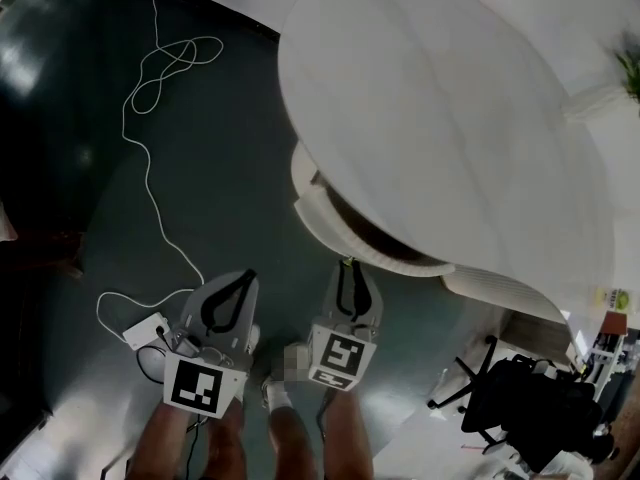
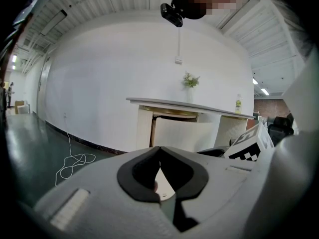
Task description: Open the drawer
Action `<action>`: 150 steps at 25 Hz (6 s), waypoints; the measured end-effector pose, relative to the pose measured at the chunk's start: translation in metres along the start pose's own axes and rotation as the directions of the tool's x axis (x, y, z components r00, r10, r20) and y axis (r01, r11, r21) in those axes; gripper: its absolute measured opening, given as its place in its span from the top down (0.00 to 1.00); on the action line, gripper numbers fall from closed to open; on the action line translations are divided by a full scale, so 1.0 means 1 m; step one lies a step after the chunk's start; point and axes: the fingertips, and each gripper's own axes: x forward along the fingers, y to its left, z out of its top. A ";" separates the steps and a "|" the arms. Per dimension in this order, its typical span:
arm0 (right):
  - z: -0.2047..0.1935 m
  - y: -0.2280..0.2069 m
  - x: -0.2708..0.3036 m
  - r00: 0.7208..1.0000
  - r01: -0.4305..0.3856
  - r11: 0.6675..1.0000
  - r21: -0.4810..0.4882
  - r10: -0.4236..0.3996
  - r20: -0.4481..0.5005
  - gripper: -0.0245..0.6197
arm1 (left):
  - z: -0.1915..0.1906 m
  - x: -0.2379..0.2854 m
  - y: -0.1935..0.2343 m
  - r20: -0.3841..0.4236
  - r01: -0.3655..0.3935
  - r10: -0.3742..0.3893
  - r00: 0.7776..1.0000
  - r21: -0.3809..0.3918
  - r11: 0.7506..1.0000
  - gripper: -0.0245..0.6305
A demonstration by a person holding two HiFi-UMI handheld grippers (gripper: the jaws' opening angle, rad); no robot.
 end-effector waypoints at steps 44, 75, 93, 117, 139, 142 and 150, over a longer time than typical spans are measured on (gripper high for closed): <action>-0.054 0.069 -0.108 0.999 -0.010 1.000 0.025 0.012 -0.051 0.80 | -0.058 -0.044 -0.021 -0.143 0.013 -0.023 0.989 -0.076 0.997 0.95; 0.070 0.007 -0.184 1.000 0.006 0.996 0.084 -0.007 0.010 0.78 | 0.106 -0.064 -0.048 -0.011 0.042 -0.042 0.999 0.018 0.999 0.95; 0.258 -0.099 -0.261 0.969 0.034 0.986 0.161 -0.072 0.235 0.78 | 0.295 -0.100 -0.090 0.154 0.110 -0.124 0.980 0.096 0.989 0.95; 0.287 -0.195 -0.396 0.914 0.228 0.957 0.179 -0.274 0.298 0.95 | 0.362 -0.142 -0.149 0.175 0.173 -0.198 0.964 0.148 0.974 0.95; 0.297 -0.180 -0.395 0.918 0.206 0.967 0.150 -0.244 0.312 0.95 | 0.362 -0.149 -0.145 0.179 0.177 -0.203 0.963 0.150 0.973 0.95; 0.297 -0.180 -0.396 0.920 0.206 0.967 0.149 -0.243 0.306 0.95 | 0.362 -0.150 -0.145 0.178 0.177 -0.202 0.963 0.150 0.973 0.95; 0.296 -0.179 -0.396 0.927 0.210 0.968 0.136 -0.241 0.288 0.95 | 0.362 -0.149 -0.146 0.179 0.181 -0.207 0.962 0.153 0.972 0.95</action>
